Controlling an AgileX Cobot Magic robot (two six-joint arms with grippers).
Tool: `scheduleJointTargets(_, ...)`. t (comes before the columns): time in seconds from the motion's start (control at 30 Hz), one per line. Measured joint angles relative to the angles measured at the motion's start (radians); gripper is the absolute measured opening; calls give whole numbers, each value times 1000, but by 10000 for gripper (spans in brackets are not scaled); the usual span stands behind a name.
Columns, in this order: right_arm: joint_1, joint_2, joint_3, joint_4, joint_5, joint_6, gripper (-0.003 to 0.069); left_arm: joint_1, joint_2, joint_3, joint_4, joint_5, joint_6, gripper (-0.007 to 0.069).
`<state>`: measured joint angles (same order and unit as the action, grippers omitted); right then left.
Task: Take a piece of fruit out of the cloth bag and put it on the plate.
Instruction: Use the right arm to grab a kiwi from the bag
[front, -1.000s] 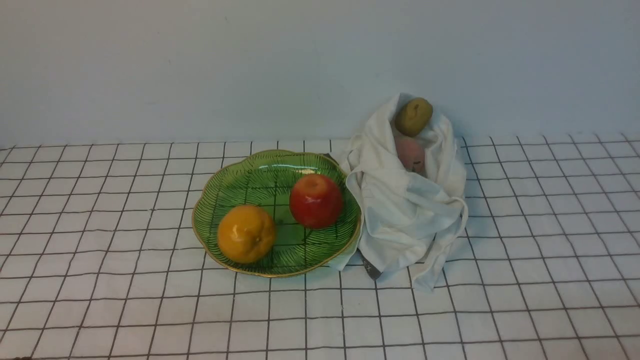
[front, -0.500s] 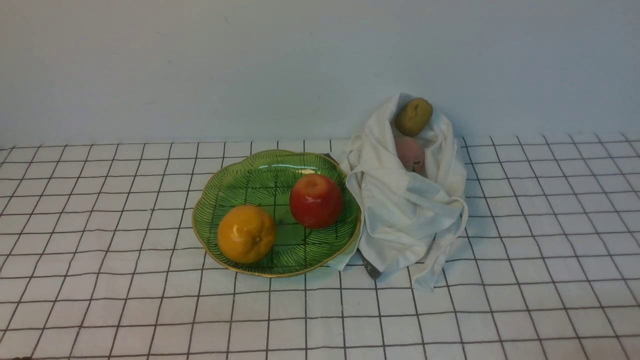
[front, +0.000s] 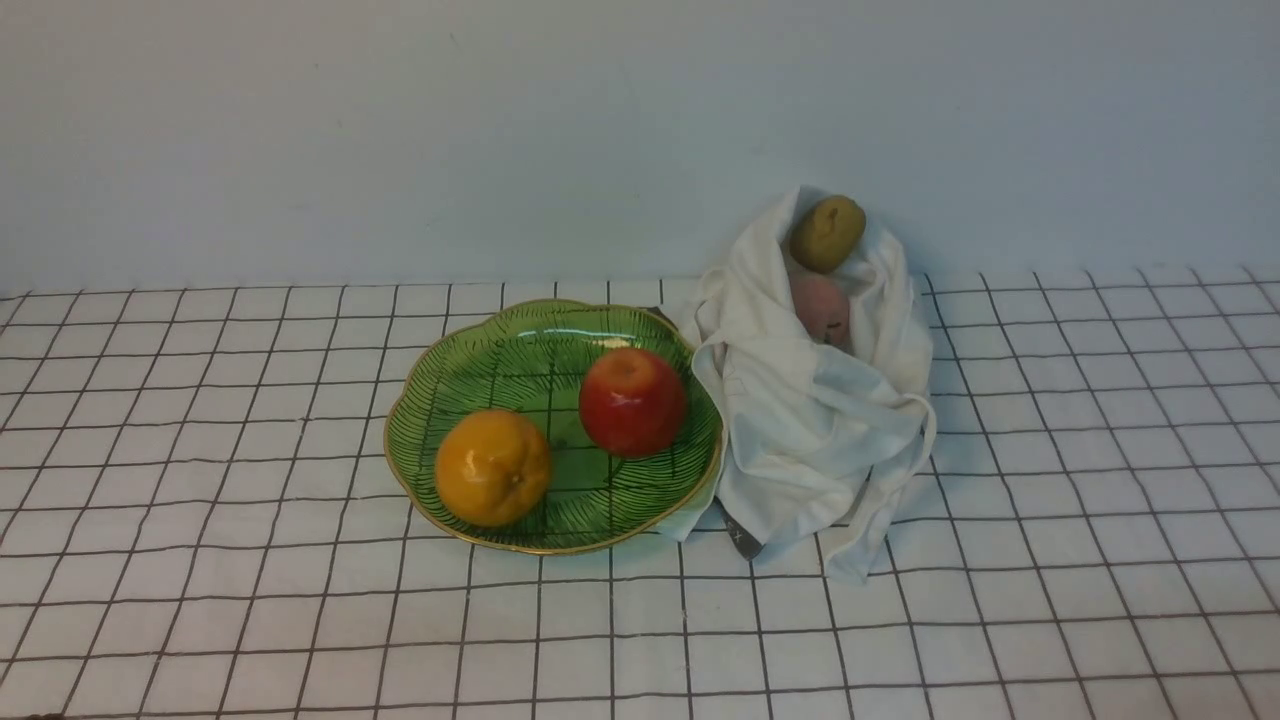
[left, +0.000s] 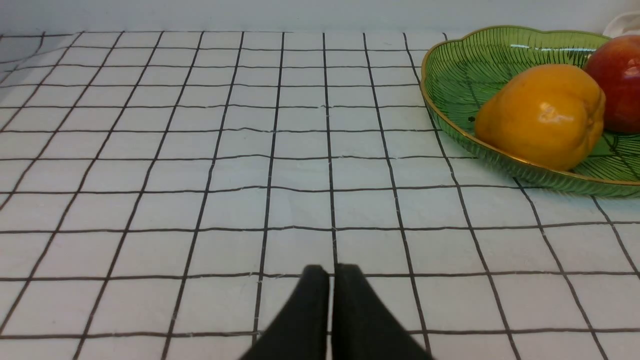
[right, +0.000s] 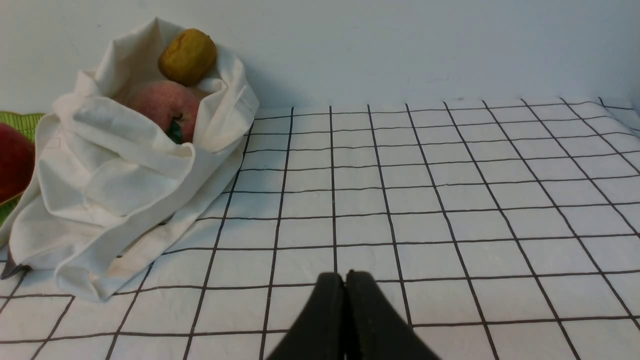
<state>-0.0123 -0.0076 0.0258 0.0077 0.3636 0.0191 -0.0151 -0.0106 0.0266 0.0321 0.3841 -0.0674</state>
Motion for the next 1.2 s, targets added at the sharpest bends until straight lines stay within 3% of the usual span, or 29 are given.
scheduleJointTargets(0.33,0,0,0,8,0,4,-14,0,0,0,0,0,0,-5)
scheduleJointTargets(0.37,0,0,0,51,-5,38,-14,0,0,0,0,0,0,-5)
scheduleJointTargets(0.47,0,0,3,373,-39,218,-14,0,0,0,0,0,0,-5)
scheduleJointTargets(0.6,0,0,3,705,-68,378,-14,0,0,0,0,0,0,-5)
scheduleJointTargets(0.7,0,0,3,820,-84,407,-14,0,0,0,0,0,0,-5)
scheduleJointTargets(0.8,0,0,3,843,-86,407,-14,0,0,0,0,0,0,-5)
scheduleJointTargets(0.9,5,0,0,858,-65,309,-14,0,0,0,0,0,0,-5)
scheduleJointTargets(1.03,13,0,-129,838,-38,50,-14,0,0,0,0,0,0,-5)
scheduleJointTargets(1.2,13,113,-355,707,8,-223,-14,0,0,0,0,0,0,-5)
